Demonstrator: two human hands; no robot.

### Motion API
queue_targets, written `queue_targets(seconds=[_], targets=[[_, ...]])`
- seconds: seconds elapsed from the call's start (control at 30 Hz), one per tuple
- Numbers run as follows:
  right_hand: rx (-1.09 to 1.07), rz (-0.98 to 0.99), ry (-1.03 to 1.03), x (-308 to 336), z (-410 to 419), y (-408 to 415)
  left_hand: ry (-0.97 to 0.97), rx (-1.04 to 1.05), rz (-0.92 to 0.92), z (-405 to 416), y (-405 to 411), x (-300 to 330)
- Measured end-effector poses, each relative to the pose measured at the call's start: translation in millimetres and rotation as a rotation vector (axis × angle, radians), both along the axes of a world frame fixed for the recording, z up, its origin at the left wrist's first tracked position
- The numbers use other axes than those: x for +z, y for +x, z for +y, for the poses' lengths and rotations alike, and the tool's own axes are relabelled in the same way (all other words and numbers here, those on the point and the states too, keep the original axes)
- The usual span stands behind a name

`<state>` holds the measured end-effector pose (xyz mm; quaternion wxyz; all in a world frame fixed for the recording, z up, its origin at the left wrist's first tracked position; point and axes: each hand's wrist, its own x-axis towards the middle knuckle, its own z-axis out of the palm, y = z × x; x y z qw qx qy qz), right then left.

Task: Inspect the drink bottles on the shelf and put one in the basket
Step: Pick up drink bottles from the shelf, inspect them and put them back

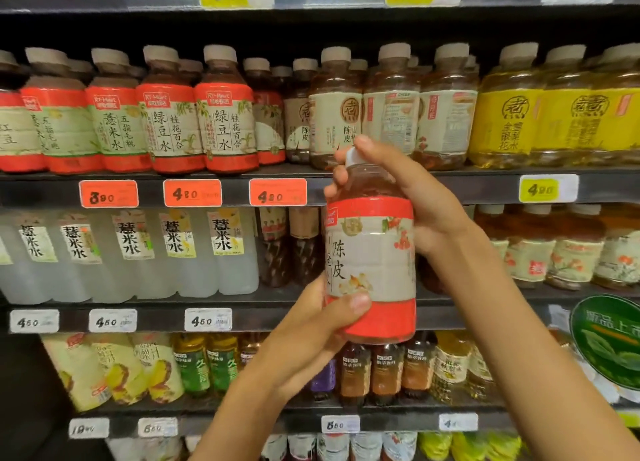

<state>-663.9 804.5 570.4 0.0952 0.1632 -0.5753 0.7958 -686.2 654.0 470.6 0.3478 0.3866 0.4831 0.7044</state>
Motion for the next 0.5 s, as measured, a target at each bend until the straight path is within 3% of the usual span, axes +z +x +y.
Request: queue_targets(seconds=[0.23,0.4,0.5], targets=[[-0.287,-0.078,0.025,-3.8,9.5,-1.0,-0.043,0.145,0.086,1.5,5.6,3.2],[-0.264,-0.121,0.109,-7.1,13.3,-4.6,0.0,0.125,-0.161,0.0,5.4,0.2],[-0.152,-0.044,0.049,-9.4,11.4,-5.7,0.103,-0.007,-0.332,-4.3,2.9,6.0]])
